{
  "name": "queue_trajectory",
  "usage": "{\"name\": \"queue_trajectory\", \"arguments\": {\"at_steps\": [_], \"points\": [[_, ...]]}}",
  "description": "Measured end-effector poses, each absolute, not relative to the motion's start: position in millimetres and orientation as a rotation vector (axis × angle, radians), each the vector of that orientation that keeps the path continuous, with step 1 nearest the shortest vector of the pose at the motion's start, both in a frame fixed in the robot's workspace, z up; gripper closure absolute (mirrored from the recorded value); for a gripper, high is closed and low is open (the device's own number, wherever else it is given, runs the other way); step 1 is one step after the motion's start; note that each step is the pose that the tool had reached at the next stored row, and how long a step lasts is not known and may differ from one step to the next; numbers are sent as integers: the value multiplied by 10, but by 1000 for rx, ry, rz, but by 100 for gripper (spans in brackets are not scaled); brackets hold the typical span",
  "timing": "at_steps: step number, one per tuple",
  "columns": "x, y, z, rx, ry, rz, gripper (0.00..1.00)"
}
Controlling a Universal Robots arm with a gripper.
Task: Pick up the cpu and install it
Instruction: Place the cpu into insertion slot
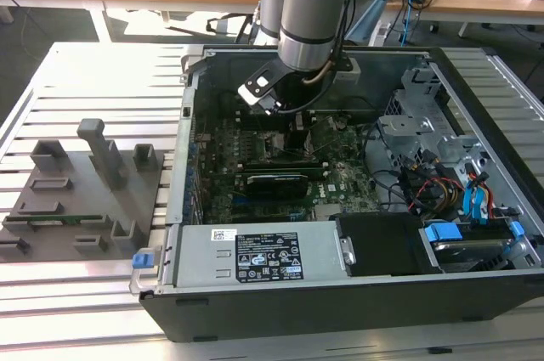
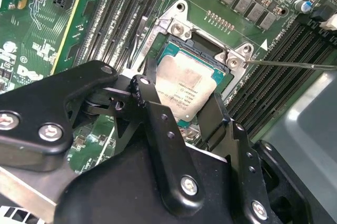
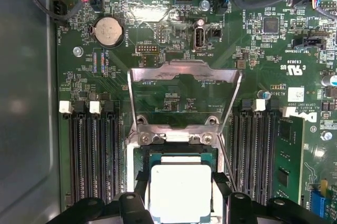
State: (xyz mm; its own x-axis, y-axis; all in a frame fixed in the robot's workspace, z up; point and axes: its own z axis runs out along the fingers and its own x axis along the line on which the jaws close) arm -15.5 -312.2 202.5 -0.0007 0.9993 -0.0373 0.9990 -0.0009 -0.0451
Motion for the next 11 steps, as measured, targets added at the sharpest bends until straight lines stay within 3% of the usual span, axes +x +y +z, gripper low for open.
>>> {"name": "queue_trajectory", "arguments": {"at_steps": [11], "points": [[-147,-3121,1980,-2217,-2216,91,45]]}}
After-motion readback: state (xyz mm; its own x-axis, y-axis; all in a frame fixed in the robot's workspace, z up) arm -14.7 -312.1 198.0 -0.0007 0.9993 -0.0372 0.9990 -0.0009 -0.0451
